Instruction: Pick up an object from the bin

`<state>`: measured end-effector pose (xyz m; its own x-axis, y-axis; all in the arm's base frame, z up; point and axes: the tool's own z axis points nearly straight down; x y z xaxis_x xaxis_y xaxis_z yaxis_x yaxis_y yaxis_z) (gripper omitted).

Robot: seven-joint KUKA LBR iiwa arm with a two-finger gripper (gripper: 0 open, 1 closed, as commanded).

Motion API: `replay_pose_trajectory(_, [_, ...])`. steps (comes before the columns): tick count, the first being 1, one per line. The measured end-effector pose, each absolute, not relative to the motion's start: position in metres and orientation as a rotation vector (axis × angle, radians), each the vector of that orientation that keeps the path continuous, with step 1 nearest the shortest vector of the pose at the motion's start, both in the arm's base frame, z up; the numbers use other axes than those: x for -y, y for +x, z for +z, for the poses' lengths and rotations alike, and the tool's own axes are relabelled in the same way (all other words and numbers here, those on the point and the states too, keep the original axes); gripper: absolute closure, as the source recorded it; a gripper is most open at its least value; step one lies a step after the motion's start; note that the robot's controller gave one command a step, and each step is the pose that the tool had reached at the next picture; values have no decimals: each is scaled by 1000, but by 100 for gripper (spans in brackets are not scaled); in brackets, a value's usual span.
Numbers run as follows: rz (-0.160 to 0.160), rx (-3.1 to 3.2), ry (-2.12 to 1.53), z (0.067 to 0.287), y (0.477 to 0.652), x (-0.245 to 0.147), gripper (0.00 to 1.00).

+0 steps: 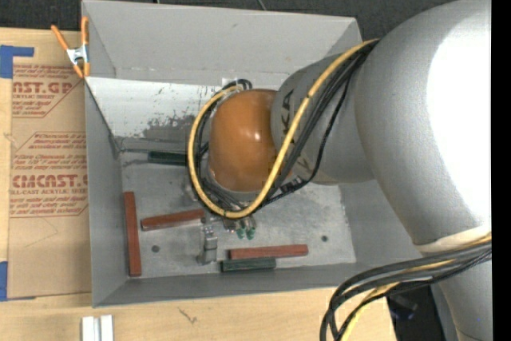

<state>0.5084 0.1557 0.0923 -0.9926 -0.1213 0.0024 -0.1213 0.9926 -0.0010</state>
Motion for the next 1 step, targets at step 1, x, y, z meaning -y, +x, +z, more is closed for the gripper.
replay_pose_trajectory(1, [-3,3136,-172,71,547,-165,100])
